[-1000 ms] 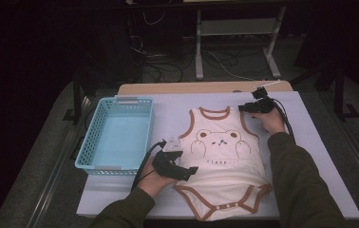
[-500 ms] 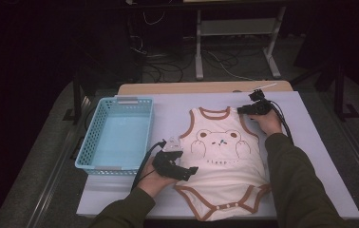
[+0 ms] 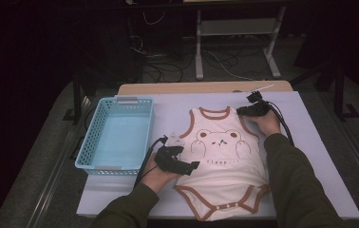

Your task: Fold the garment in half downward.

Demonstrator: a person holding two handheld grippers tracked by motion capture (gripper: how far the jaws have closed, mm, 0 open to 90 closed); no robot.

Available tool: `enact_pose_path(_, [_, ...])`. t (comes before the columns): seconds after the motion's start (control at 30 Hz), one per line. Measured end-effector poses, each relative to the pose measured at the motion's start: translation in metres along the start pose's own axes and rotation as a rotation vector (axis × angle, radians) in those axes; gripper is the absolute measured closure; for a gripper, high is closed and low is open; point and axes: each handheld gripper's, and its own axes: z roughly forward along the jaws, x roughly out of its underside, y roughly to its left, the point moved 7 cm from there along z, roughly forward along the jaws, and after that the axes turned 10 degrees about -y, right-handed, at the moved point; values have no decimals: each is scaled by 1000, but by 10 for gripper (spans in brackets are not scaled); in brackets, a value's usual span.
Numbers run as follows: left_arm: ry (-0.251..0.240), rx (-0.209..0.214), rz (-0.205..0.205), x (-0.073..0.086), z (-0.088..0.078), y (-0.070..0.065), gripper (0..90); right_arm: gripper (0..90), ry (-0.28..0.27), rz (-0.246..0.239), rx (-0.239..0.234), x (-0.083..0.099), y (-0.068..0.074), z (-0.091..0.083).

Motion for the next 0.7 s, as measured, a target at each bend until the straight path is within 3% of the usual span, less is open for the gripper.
enact_pose_path(0.37, [-20,-35,-14,-21,21,12,176,775,9,-22,7,0,1,0])
enact_pose_path(0.7, [-28,-45,5,-38,46,21,177,774,8,-16,0,0,0,0])
